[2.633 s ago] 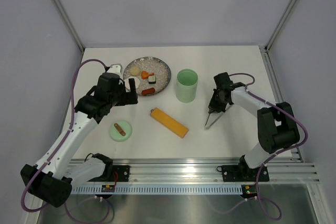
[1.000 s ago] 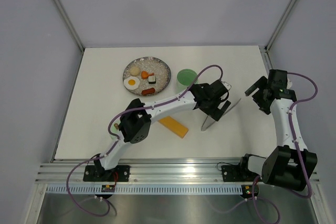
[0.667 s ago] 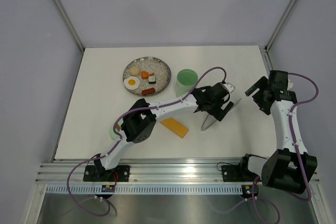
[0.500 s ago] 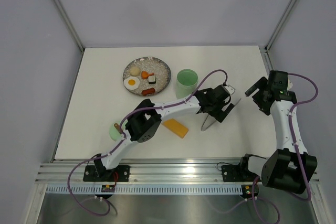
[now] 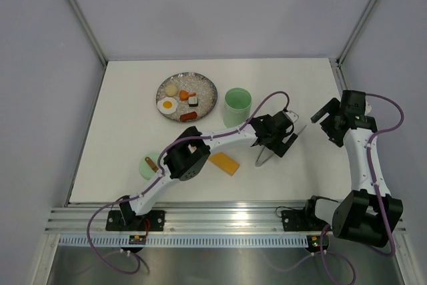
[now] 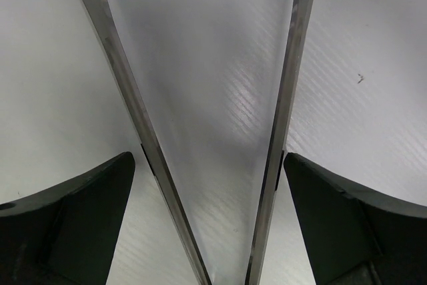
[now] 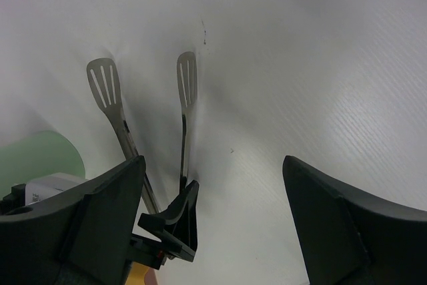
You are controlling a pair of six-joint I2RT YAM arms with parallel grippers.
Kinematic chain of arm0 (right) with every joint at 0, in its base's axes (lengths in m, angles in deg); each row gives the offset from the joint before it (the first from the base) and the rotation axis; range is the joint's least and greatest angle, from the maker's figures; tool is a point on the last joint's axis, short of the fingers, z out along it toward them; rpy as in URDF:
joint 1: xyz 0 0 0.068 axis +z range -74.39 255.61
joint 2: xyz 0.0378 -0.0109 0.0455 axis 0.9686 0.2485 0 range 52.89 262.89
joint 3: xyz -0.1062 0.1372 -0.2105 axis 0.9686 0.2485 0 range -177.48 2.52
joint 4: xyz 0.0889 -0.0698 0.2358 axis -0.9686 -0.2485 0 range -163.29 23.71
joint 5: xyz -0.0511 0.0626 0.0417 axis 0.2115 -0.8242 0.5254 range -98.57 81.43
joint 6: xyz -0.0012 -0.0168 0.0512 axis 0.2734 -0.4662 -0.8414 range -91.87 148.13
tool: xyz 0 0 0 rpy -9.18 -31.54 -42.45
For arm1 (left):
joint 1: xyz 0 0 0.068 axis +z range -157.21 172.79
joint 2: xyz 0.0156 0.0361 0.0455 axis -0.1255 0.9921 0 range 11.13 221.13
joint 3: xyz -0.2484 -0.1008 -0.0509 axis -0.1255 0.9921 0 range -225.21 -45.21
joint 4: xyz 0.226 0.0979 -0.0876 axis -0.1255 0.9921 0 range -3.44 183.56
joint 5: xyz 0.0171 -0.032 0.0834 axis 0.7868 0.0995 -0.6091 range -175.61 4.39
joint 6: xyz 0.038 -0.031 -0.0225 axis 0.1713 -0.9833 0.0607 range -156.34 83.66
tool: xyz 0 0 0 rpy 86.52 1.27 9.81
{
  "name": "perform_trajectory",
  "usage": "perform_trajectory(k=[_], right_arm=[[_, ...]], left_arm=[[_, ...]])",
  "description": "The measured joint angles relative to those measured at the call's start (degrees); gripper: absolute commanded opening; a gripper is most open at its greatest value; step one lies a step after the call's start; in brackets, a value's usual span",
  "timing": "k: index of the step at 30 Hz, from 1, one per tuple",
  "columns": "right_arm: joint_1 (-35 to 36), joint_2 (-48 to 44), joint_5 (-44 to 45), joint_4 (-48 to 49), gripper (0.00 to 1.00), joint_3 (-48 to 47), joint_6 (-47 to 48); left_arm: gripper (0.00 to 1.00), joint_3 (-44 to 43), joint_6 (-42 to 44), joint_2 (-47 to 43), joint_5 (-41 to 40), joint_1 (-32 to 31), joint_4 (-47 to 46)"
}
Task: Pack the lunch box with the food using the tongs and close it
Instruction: Pick up the clamp at the center of the board.
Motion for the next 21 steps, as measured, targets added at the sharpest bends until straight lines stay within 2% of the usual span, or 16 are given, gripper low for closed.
perform_trajectory(k=[2, 5, 6, 9, 10, 12, 13, 17, 21], right_arm=[[0.0, 0.0, -0.2, 0.0, 0.92, 0.0, 0.0], [0.0, -0.1, -0.6, 0.0, 0.92, 0.0, 0.0], [0.0, -0.2, -0.6, 0.0, 0.92, 0.0, 0.0], [0.0, -0.3, -0.7, 0.0, 0.92, 0.0, 0.0], [0.0, -0.3, -0.7, 0.0, 0.92, 0.0, 0.0], [0.0, -0.5, -0.8, 0.0, 0.92, 0.0, 0.0], [0.0, -0.5, -0.9, 0.0, 0.92, 0.0, 0.0], [0.0, -0.8, -1.0, 0.0, 0.92, 0.1, -0.2], [0.0, -0.9, -1.0, 0.1, 0.92, 0.0, -0.2]], left_arm=[[0.94, -0.4, -0.1, 0.3, -0.1, 0.0, 0.0], [0.76, -0.5, -0.2, 0.3, -0.3, 0.0, 0.1], [0.67, -0.5, -0.2, 0.3, -0.3, 0.0, 0.2], [0.54, -0.5, -0.2, 0.3, -0.1, 0.0, 0.4], [0.46, -0.5, -0.2, 0.3, 0.0, 0.0, 0.5], [0.38, -0.5, -0.2, 0.3, 0.3, 0.0, 0.6], [0.3, -0.4, -0.3, 0.2, 0.6, 0.0, 0.6], [0.18, 1.4, 0.1, -1.4, 1.7, -0.1, 1.7], [0.18, 3.8, 0.9, -5.3, 2.4, -0.1, 4.6]])
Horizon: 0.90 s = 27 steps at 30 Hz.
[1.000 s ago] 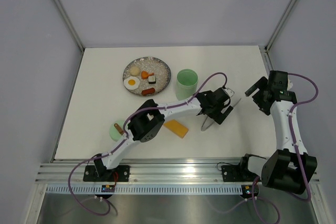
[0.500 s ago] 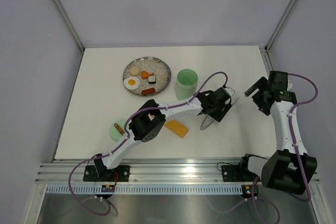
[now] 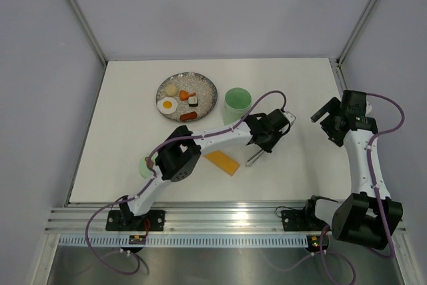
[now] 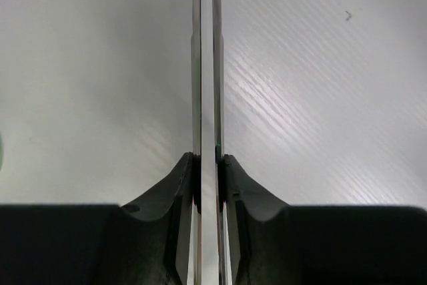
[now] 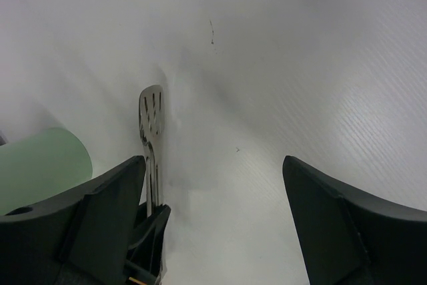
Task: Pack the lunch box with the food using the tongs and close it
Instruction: Pick up the clamp at the center of the board.
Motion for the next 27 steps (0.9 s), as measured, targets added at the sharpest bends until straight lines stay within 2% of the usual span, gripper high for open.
perform_trajectory(k=[3, 12, 18, 21, 27], right_arm=[[0.0, -0.3, 0.0, 0.0, 0.92, 0.0, 0.0], [0.0, -1.5, 0.0, 0.0, 0.92, 0.0, 0.0], [0.0, -1.6, -0.1, 0.0, 0.92, 0.0, 0.0], [0.0, -1.5, -0.1, 0.0, 0.92, 0.0, 0.0], [0.0, -1.5, -0.9, 0.2, 0.92, 0.0, 0.0]], left_arm=[[0.19, 2.0, 0.6, -4.9, 0.5, 0.0, 1.7], [0.23, 10.5, 1.9, -28.2, 1.7, 0.0, 7.1], [0.36, 20.5, 1.7, -42.2, 4.0, 0.0, 9.4], [0.41, 24.7, 0.9, -45.8, 4.7, 0.0, 10.4], [0.4, 30.7, -0.7, -48.0, 5.1, 0.0, 11.1]])
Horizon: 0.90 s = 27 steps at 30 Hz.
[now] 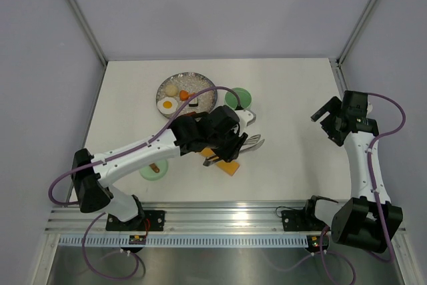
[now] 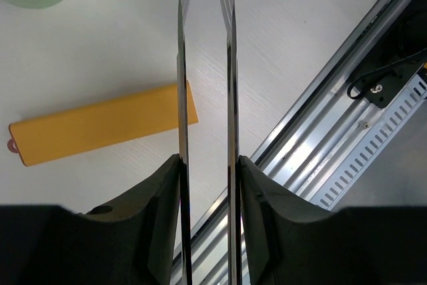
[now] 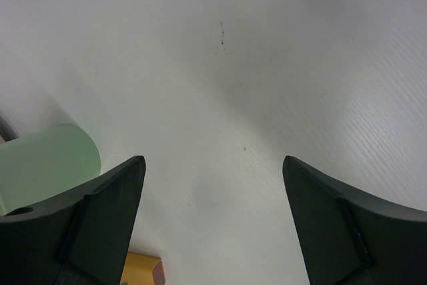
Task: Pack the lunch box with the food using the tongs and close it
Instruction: Pick up the clamp at the center of the board.
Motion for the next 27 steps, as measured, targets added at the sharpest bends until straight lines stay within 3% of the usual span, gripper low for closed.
perform_trajectory(k=[6, 17, 27], right_arm=[[0.0, 0.0, -0.2, 0.0, 0.92, 0.1, 0.0], [0.0, -0.7, -1.8, 0.0, 0.92, 0.9, 0.0], [0.0, -1.4, -2.1, 0.0, 0.92, 1.0, 0.0]], left_arm=[[0.36, 1.9, -1.3, -0.1, 0.3, 0.0, 0.1], [0.39, 2.5, -1.6, -7.9, -5.1, 2.0, 4.9], [0.39, 3.3, -1.8, -13.1, -5.4, 23.1, 9.8]])
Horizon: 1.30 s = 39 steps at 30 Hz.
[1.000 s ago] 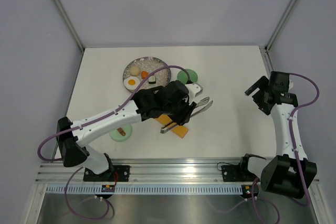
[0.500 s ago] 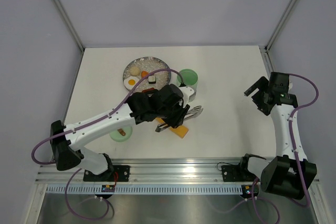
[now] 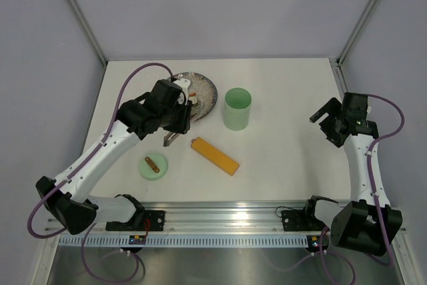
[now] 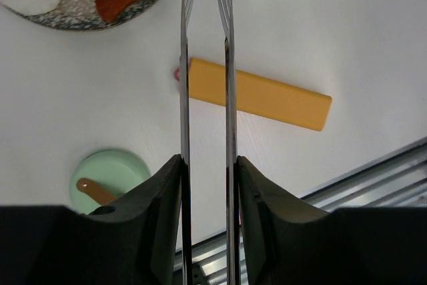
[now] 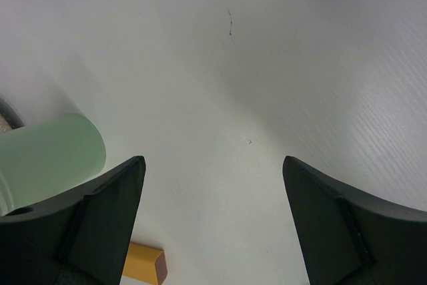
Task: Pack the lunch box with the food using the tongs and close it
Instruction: Pick up the fake food from the plate.
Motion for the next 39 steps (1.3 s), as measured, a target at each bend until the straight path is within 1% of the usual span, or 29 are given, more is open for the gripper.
perform_trajectory(k=[4, 10, 16, 25, 33, 39], right_arm=[[0.0, 0.0, 0.0, 0.0, 0.92, 0.1, 0.0], [0.0, 0.0, -0.1, 0.1, 0.92, 0.3, 0.0], [0.0, 0.0, -0.5, 0.6, 0.92, 0.3, 0.0], [0.0, 0.2, -1.5, 1.0, 0.92, 0.3, 0.0], [0.0, 0.3, -1.5, 1.0, 0.92, 0.5, 0.0], [0.0, 0.3, -1.5, 1.0, 0.92, 0.5, 0.0]], left_arm=[[0.39, -0.1, -1.2, 1.9, -0.3, 5.8, 0.4], [0.38, -1.6, -3.6, 10.6, -1.0, 9.7, -1.4], [0.39, -4.7, -5.4, 18.5, -1.9, 11.0, -5.4], [0.43, -8.1, -6.7, 23.2, -2.6, 13.2, -8.7], [0.45, -9.2, -7.1, 26.6, -2.5, 13.6, -9.4], [0.5, -9.2, -7.3, 27.3, -2.4, 13.6, -10.1]])
